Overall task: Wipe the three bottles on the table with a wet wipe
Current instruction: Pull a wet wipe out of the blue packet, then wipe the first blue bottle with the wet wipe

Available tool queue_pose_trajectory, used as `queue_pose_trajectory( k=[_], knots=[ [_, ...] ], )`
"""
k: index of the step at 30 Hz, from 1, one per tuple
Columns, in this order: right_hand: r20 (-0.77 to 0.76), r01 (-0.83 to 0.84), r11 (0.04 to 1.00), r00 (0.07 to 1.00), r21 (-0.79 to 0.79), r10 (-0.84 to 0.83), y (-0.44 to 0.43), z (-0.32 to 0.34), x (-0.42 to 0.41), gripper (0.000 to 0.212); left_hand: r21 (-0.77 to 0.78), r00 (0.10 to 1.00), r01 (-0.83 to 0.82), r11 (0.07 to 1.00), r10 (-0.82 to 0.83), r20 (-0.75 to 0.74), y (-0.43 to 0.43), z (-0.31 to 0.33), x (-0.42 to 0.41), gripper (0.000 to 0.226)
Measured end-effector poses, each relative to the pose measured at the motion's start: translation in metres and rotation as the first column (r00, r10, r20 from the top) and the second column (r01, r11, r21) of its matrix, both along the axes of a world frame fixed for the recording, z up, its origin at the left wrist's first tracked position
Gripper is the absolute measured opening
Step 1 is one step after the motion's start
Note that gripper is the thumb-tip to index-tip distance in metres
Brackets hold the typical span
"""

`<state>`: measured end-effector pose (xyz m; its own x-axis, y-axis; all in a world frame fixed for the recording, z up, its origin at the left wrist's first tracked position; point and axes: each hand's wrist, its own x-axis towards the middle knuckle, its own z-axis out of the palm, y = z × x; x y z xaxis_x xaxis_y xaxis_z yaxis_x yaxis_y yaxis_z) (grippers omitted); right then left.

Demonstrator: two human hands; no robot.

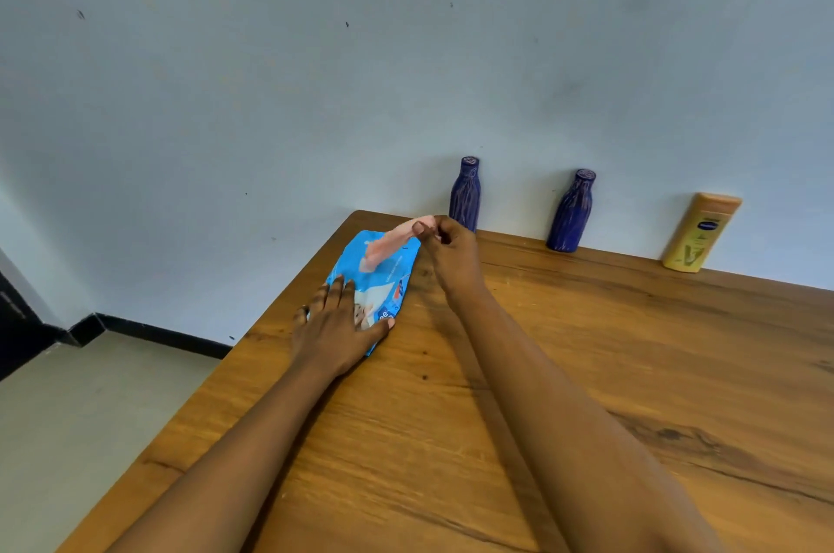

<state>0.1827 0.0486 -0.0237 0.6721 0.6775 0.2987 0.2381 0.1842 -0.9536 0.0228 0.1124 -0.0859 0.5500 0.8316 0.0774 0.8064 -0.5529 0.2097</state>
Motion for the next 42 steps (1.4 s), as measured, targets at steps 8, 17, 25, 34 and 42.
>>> queue_pose_trajectory(
  k=[8, 17, 25, 34, 42],
  knots=[
    [-0.246, 0.012, 0.995, 0.969, 0.098, 0.013, -0.074, 0.03, 0.005, 0.016, -0.017, 1.0, -0.005, 1.0, 0.005, 0.015, -0.006, 0.007, -0.003, 0.099],
    [-0.386, -0.043, 0.991, 0.922, -0.126, -0.009, -0.165, 0.017, -0.005, 0.018, -0.354, 0.729, 0.353, 0.866, -0.017, 0.684, -0.133, 0.063, 0.011, 0.041],
    [-0.606, 0.012, 1.0, 0.796, 0.012, -0.002, -0.204, 0.009, -0.005, 0.007, -0.662, 0.754, 0.449, 0.601, 0.143, 0.641, -0.168, 0.057, 0.036, 0.017],
    [0.399, 0.01, 0.944, 0.908, -0.329, 0.13, -0.229, -0.026, 0.01, 0.011, -0.835, 0.707, 0.312, 0.454, 0.476, 0.523, -0.164, 0.047, 0.071, 0.016],
    [-0.051, 0.062, 0.972, 0.996, -0.225, -0.076, -0.209, -0.024, 0.016, 0.032, -0.823, 0.697, 0.433, 0.368, 0.442, 0.564, -0.167, 0.053, 0.079, 0.014]
  ],
)
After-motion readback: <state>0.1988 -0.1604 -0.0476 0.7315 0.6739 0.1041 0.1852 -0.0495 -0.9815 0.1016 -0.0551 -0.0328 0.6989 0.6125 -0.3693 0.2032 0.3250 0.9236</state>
